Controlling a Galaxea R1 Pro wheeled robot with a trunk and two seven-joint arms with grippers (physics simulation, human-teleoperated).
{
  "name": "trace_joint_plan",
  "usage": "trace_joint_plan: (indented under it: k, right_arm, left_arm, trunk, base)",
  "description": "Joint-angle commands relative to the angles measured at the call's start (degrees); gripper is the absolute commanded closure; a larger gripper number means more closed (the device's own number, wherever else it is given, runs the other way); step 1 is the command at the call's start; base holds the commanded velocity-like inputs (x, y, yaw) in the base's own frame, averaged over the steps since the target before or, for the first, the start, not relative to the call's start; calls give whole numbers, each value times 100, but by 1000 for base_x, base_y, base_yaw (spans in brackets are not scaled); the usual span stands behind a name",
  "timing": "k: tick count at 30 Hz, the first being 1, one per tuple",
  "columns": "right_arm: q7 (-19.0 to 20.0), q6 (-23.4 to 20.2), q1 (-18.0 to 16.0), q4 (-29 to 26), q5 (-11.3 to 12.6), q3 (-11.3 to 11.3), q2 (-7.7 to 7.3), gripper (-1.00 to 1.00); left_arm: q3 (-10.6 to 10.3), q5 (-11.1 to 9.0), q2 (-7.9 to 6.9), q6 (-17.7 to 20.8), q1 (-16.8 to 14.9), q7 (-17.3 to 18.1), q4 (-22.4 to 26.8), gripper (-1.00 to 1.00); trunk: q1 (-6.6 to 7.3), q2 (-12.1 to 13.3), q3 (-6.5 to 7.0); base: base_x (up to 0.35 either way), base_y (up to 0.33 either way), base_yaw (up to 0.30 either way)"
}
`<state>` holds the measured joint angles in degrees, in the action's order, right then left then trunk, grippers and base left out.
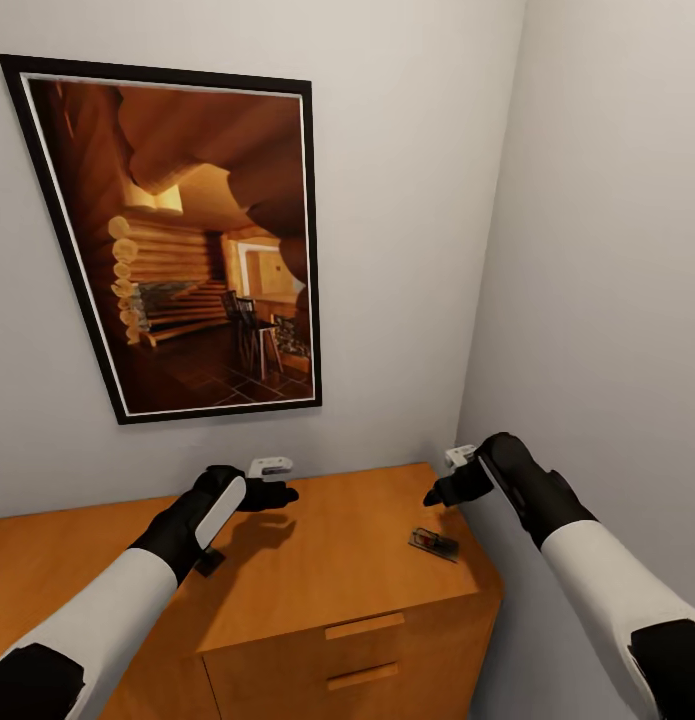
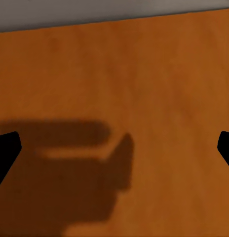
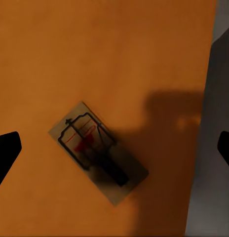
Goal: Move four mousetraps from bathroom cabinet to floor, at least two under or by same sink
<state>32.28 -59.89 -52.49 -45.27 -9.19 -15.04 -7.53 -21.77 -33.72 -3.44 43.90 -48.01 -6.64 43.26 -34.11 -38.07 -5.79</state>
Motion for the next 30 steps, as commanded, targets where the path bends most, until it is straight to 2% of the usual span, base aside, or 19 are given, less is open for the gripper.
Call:
trace_joint_plan:
  k: [1, 5, 7, 11, 17, 30]
  right_arm:
    - [42, -11, -56, 89, -58, -17, -1, -100]
    - [3, -11, -322, 669, -64, -16, 22, -100]
    - [-10, -11, -515, 1139, -77, -16, 89, -100]
    - [-16, 129, -661, 1520, -90, -19, 179, -100]
    - [-17, 321, -741, 1771, -95, -27, 254, -100]
    - [-8, 374, -762, 1844, -108, -49, 290, -100]
  left_arm:
    - [-29, -60, -7, 13, -6, -58, 9, -100]
    - [-29, -62, -7, 13, -6, -58, 8, -100]
    - [-34, -63, -10, 13, -6, -57, 8, -100]
    - [-41, -64, -12, 13, -6, -57, 7, -100]
    - [-46, -64, -8, 13, -6, -55, 14, -100]
    - [-52, -64, -8, 13, -6, -56, 16, -100]
  trunk:
    - [-2, -9, -11]
    - [-2, -9, -11]
    - [-2, -9, -11]
    - [-2, -9, -11]
    - [-2, -9, -11]
    - [-2, -9, -11]
  base:
    - [0, 0, 0]
    - [0, 0, 0]
    - [0, 0, 0]
    - [0, 0, 0]
    - [0, 0, 0]
    - [0, 0, 0]
